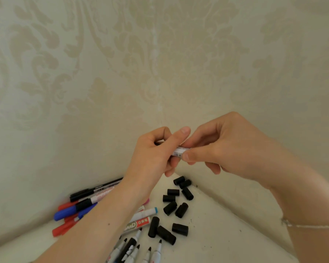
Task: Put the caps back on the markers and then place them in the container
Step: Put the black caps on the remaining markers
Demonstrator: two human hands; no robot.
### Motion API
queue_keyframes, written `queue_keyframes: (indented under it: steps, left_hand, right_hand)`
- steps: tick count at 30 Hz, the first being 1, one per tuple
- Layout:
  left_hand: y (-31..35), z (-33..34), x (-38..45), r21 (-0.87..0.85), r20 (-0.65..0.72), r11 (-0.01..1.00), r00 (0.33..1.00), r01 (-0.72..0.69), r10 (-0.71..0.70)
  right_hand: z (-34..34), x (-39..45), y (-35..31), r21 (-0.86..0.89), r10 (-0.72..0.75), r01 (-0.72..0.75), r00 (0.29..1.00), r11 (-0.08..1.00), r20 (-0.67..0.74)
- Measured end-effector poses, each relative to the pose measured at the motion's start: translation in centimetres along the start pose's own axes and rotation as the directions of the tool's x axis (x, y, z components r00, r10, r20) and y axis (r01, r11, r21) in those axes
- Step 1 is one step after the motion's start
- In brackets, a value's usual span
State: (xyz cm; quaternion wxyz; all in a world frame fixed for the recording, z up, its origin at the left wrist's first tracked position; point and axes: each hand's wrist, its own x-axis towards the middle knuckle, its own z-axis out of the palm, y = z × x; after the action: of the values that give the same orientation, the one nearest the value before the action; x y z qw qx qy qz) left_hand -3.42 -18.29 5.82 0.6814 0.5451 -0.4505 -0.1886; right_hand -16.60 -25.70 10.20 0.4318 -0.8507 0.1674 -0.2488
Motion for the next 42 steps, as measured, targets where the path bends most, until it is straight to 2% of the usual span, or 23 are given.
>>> queue_keyframes:
  steps: [3,6,11,15,18,20,23,25,28,31,35,38,40,41,42]
  left_hand:
    - [0.0,0.4,0.4,-0.006,-0.07,0.999,0.997,-0.032,0.032]
    - [0.0,0.7,0.5,-0.017,-0.104,0.999,0.994,-0.042,0.04]
    - [-0.4,0.3,1.0,0.021,-0.128,0.999,0.991,-0.041,0.044]
    - [-0.8,-1.1,0.8,0.172,-0.074,0.985,0.997,-0.011,0.024]
    - [-0.8,-2.4,0.2,0.334,-0.016,0.942,0.999,0.031,-0.027]
    - [-1.0,-3.3,-0.6,0.37,-0.003,0.925,0.996,0.082,-0.087]
    - [-1.7,-5.1,-1.5,0.374,-0.072,0.911,0.985,0.174,-0.159]
    - [-2.6,-6.7,-2.1,0.455,-0.128,0.866,0.977,0.21,-0.17]
    - [-3.6,-8.4,-3.8,0.635,-0.053,0.747,0.975,0.199,-0.215]
    - [-4.0,-8.4,-6.3,0.775,0.095,0.62,0.947,0.123,-0.307]
    - [-4.3,-7.6,-8.4,0.856,0.226,0.516,0.886,0.017,-0.405]
    - [-4.0,-7.2,-9.0,0.873,0.262,0.488,0.847,-0.003,-0.463]
    - [-3.9,-7.0,-9.0,0.88,0.258,0.475,0.839,0.001,-0.478]
    - [-3.9,-7.0,-9.0,0.884,0.25,0.467,0.84,0.005,-0.481]
    - [-3.9,-7.1,-8.9,0.889,0.24,0.457,0.843,0.008,-0.482]
  right_hand:
    - [0.4,0.2,0.1,0.011,-0.002,0.003,0.999,1.0,-0.053]
    - [0.7,0.4,0.2,-0.038,-0.014,0.011,0.996,0.999,-0.086]
    - [1.3,0.9,1.0,-0.026,-0.009,0.007,0.994,1.0,-0.112]
    - [2.2,1.5,1.4,0.006,0.034,-0.034,0.997,0.999,-0.071]
    - [3.0,1.4,1.4,-0.056,0.045,-0.046,0.999,0.997,-0.03]
    - [3.8,0.8,1.2,-0.096,0.061,-0.061,0.998,0.994,0.006]
    - [5.8,-0.5,1.3,-0.11,0.137,-0.13,0.989,0.985,0.054]
    - [7.0,-1.6,2.3,-0.198,0.193,-0.183,0.981,0.963,0.032]
    - [7.7,-3.8,4.4,-0.431,0.294,-0.282,0.955,0.857,-0.042]
    - [7.4,-6.3,6.1,-0.634,0.399,-0.408,0.902,0.657,-0.166]
    - [7.2,-8.0,7.8,-0.748,0.441,-0.499,0.844,0.438,-0.306]
    - [7.3,-8.6,8.3,-0.779,0.428,-0.515,0.832,0.357,-0.354]
    - [7.6,-8.8,8.3,-0.833,0.344,-0.461,0.87,0.307,-0.355]
    - [8.0,-8.8,8.1,-0.845,0.305,-0.426,0.892,0.324,-0.333]
    - [8.6,-8.7,7.7,-0.825,0.296,-0.401,0.907,0.398,-0.299]
